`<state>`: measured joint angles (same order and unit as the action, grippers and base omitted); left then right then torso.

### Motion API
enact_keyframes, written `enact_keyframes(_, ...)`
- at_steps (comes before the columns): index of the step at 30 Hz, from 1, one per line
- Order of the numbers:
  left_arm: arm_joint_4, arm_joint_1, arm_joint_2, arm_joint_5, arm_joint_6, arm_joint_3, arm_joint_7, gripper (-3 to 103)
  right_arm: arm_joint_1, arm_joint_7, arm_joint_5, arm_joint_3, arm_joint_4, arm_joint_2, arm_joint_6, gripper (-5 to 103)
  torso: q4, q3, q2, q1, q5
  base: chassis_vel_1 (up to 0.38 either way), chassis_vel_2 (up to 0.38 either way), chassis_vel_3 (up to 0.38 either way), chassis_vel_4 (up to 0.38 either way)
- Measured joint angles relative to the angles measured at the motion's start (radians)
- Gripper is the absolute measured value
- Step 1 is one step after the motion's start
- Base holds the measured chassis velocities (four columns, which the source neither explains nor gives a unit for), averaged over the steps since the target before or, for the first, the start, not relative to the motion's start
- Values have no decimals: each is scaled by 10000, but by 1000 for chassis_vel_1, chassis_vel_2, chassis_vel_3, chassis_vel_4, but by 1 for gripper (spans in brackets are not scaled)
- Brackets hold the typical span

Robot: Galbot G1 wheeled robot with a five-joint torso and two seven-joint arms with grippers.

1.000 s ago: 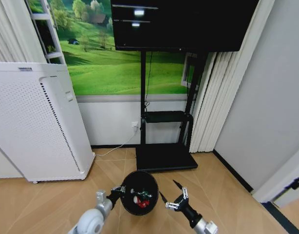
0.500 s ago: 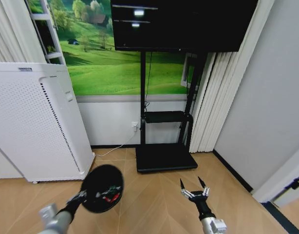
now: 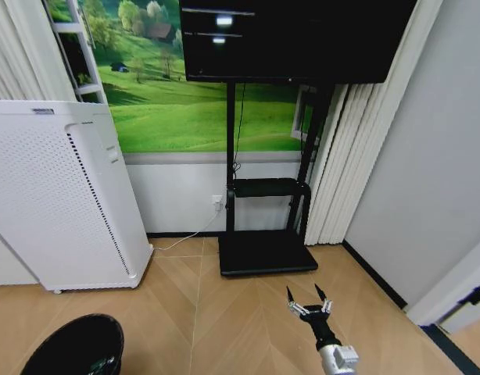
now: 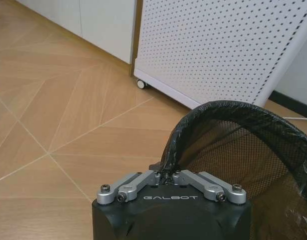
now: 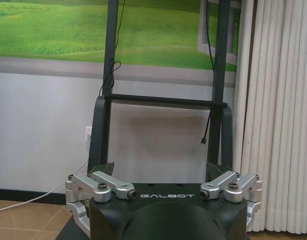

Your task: Pick up the trash bin and place the garbage on the floor into it.

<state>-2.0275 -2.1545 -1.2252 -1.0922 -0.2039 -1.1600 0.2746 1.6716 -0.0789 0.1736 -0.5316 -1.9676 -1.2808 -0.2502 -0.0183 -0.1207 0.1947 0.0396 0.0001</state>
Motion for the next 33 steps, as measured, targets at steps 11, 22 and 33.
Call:
enact_keyframes(11, 1899, 913, 109, 411, 87, 714, -388, 4, 8, -9, 32, 52, 82, 158, -141, 100, 0, -1, -1, 2, -2, 0, 0, 0, 0)
enact_keyframes(22, 3185, 1382, 442, 719, 207, 988, -731, 4, -65, -50, 48, 78, 253, 161, -148, 100, 0, -1, -2, 2, 1, 0, 0, 0, 0)
enact_keyframes(33, 3416, 1371, 427, 1023, 250, 921, -395, 20, -70, -67, 55, 82, 361, 92, -144, 100, -1, -1, -2, 2, -1, 0, 0, 0, 0)
